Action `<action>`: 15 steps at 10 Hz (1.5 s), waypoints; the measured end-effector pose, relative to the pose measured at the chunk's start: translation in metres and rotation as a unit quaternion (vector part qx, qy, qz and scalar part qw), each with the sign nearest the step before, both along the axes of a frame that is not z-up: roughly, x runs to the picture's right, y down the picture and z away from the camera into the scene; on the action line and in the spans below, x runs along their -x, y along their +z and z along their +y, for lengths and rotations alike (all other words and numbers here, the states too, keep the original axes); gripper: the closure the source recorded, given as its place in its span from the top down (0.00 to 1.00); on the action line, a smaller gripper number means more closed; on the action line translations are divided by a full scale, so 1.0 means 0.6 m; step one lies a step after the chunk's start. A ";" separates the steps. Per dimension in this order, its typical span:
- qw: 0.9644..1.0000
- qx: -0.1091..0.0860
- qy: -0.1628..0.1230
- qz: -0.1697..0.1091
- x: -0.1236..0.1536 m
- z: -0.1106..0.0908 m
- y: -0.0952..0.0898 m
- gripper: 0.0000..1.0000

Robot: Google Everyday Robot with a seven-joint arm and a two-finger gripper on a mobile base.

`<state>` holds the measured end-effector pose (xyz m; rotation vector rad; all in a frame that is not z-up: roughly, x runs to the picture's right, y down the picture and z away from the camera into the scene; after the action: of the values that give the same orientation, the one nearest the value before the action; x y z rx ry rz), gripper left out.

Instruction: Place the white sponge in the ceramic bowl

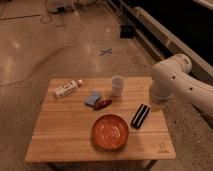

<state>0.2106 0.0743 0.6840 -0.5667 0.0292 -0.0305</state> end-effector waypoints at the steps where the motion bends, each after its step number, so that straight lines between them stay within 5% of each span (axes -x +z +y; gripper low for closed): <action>1: 1.000 0.000 -0.002 0.000 0.011 0.002 -0.003 0.41; 10: 1.000 0.001 -0.004 -0.002 0.022 -0.019 -0.029 0.41; 13: 1.000 0.002 -0.006 -0.002 0.009 -0.019 0.002 0.41; 15: 1.000 0.001 -0.003 0.000 0.033 -0.021 -0.009 0.41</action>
<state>0.1910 0.0615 0.6787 -0.5685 0.0298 -0.0360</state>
